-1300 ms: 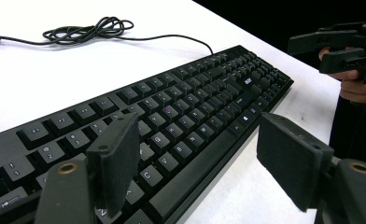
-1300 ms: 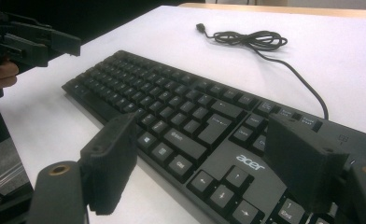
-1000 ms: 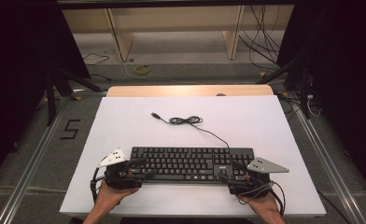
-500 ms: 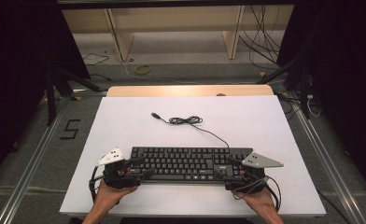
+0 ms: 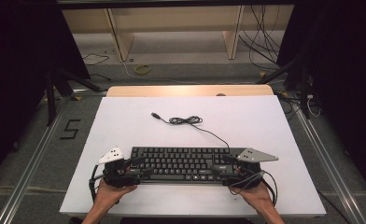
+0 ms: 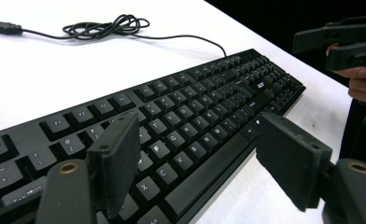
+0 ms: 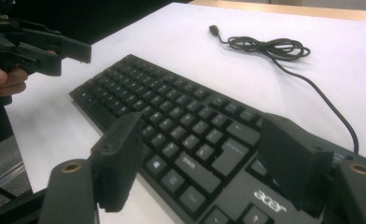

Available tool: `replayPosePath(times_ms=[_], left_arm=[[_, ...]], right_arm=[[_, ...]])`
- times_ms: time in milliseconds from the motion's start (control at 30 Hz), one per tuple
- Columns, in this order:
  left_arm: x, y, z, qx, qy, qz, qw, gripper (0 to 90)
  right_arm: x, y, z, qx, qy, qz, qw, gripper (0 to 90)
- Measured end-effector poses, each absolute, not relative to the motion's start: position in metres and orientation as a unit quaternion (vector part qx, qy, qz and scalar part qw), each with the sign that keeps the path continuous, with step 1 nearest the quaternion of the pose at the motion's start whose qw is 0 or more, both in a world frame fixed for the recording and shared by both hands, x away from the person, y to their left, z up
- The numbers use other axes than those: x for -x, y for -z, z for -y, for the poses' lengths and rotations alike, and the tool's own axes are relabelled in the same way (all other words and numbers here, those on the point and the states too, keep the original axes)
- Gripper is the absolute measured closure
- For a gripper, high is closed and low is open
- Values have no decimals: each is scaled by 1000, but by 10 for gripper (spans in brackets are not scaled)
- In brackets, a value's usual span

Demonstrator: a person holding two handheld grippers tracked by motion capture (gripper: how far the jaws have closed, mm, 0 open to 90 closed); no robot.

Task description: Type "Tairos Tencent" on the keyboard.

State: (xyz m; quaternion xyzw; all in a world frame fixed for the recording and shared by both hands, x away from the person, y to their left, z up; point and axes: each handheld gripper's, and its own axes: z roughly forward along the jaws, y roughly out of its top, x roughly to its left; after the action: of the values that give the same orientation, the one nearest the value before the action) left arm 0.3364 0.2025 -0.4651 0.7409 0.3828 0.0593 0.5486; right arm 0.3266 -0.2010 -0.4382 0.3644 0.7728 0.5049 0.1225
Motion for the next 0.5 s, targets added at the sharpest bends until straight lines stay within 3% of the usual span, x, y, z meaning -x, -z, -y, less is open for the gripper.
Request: replayPosePath(times_ms=[500], left_arm=[[-338,466,-207,-738,-72,-403,536,354]], right_arm=[[-354,425,167,-350,-489,-793,101,472]])
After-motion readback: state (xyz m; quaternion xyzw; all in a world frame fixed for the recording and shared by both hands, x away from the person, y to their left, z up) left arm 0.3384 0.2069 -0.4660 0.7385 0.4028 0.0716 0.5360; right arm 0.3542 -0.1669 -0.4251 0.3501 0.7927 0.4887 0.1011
